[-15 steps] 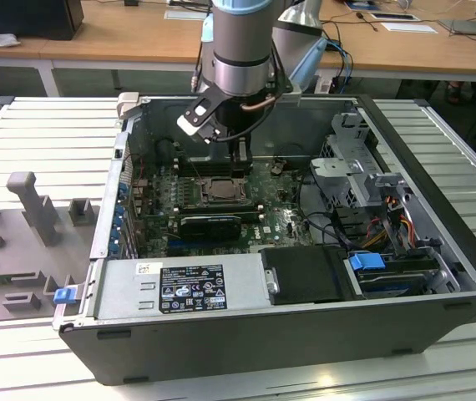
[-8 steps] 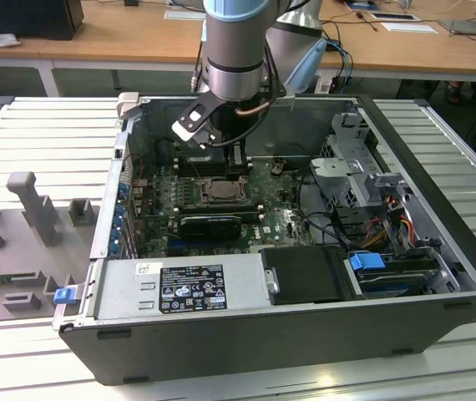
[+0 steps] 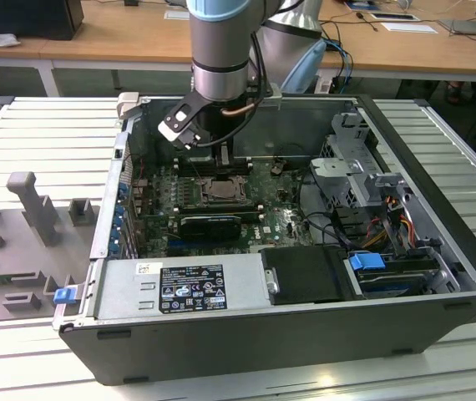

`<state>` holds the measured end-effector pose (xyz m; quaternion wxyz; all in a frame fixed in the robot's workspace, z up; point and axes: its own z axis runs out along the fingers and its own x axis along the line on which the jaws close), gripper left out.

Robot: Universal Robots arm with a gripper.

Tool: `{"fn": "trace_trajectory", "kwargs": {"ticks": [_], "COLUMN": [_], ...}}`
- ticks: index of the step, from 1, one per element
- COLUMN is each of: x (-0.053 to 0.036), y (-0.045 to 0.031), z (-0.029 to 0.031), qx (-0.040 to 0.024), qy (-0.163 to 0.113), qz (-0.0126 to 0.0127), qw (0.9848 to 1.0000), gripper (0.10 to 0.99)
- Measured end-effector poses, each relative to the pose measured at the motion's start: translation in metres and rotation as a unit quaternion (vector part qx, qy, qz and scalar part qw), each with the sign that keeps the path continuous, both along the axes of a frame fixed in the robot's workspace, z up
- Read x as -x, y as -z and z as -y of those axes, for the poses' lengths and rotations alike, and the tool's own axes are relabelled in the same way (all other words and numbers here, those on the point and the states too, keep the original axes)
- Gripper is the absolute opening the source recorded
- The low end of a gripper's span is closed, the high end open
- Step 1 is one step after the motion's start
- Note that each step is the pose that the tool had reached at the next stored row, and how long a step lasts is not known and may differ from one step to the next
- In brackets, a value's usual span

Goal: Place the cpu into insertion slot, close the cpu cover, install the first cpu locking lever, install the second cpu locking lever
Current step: 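Close the cpu cover, then install the first cpu locking lever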

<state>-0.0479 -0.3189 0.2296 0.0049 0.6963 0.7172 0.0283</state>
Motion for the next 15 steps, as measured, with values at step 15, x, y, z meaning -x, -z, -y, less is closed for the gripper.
{"fn": "trace_trajectory", "kwargs": {"ticks": [15], "x": [0.0009], "y": [-0.0518], "z": [0.0000], "qx": [0.0000], "qy": [0.000], "qz": [0.0000], "qw": [1.0000], "gripper": [0.106]}}
